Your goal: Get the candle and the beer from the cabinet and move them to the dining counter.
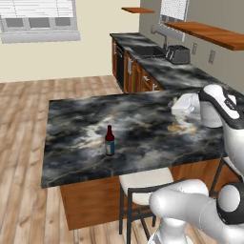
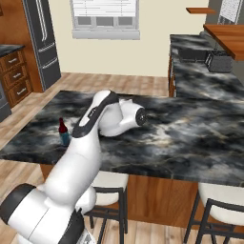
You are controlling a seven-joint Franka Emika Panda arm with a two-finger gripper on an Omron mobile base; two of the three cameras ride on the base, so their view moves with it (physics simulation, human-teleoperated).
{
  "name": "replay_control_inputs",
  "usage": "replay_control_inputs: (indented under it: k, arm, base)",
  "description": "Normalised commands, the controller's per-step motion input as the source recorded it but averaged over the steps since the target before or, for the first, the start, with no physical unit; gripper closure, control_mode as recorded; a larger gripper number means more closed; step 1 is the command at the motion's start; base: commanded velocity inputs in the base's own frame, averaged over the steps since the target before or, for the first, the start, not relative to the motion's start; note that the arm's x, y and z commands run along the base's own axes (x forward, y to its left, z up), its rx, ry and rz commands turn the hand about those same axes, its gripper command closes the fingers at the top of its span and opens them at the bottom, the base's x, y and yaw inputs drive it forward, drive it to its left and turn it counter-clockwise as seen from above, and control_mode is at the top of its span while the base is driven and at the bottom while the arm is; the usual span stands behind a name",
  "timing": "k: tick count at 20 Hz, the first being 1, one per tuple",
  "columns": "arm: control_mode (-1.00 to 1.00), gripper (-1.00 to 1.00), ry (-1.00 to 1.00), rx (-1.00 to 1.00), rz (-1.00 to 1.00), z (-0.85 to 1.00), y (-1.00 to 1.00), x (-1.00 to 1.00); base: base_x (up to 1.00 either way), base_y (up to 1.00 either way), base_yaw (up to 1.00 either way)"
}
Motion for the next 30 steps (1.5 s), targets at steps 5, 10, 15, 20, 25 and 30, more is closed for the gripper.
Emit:
replay_control_inputs:
  k: [5,10,15,20,25,30]
  arm:
    - [-1.0,1.0,0.0,0.0,0.13,-0.57,0.06,0.61]
    - [-1.0,1.0,0.0,0.0,0.15,-0.4,0.0,0.48]
    - [-1.0,1.0,0.0,0.0,0.04,-0.36,0.0,0.29]
    - [-1.0,1.0,0.0,0.0,0.0,-0.42,0.0,0.15]
    - [-1.0,1.0,0.0,0.0,0.0,-0.26,0.06,0.28]
    - [-1.0,1.0,0.0,0.0,0.0,-0.41,0.02,0.17]
  base:
    - [0.0,0.0,0.0]
    - [0.0,0.0,0.0]
    - [0.0,0.0,0.0]
    - [0.0,0.0,0.0]
    - [0.0,0.0,0.0]
    - [0.0,0.0,0.0]
